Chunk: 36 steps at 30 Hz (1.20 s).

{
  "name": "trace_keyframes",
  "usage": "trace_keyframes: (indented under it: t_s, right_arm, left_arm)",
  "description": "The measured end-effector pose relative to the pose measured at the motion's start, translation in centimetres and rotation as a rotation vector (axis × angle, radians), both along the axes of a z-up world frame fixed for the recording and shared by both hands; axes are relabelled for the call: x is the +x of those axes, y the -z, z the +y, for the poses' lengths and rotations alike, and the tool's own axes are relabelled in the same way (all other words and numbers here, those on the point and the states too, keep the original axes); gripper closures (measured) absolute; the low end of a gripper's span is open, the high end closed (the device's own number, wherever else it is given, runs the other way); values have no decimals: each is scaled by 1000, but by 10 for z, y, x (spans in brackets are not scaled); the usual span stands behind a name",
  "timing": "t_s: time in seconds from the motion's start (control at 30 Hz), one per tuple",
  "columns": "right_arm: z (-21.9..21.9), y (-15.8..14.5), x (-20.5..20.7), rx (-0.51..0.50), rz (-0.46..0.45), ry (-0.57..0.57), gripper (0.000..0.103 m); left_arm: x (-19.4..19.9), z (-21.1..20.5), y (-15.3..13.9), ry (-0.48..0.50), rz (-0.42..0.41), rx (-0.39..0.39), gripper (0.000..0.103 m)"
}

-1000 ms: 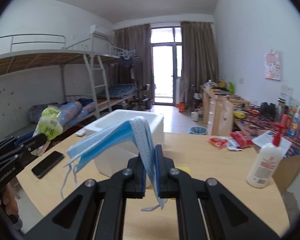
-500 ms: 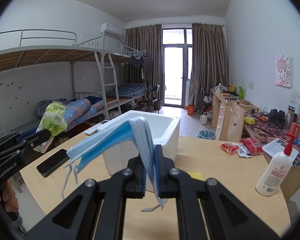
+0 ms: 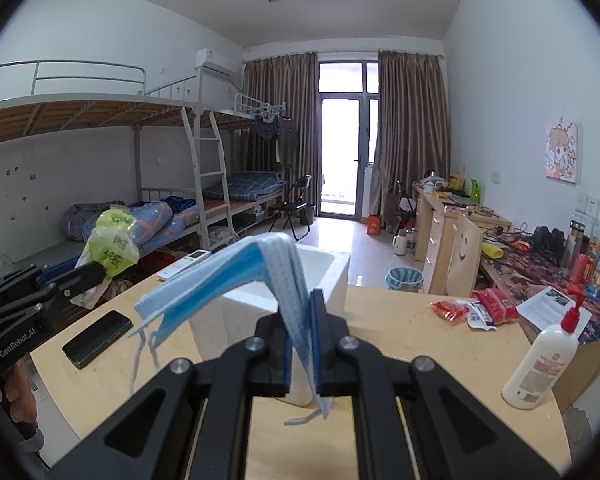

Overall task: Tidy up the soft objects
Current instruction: 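Lift and carry the wet-wipe pack and blue mask over the foam box with both tools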

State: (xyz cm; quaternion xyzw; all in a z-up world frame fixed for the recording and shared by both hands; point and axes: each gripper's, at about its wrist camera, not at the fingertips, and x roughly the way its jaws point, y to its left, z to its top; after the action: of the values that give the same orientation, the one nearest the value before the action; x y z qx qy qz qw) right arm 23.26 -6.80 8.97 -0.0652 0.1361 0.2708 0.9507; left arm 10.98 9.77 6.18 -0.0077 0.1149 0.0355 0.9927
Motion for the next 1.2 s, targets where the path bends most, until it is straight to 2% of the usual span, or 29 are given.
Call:
trace_keyframes:
  t_s: [0.17,0.37,0.93,1.2]
  right_arm:
    - [10,-11,8,-1,-29,-5,93]
    - [17,-20,24,18,-20,-15,93]
    - [42,-13,77,-8,20,17,93]
    - [54,-10,91,-20,47,23,93]
  left_arm:
    - [11,4,-6,30,7,-18,77]
    - [31,8,-14,37,2,-10,77]
    - [101,14,-13,41,35,30,77]
    - [121,18,-6,32,60,20,77]
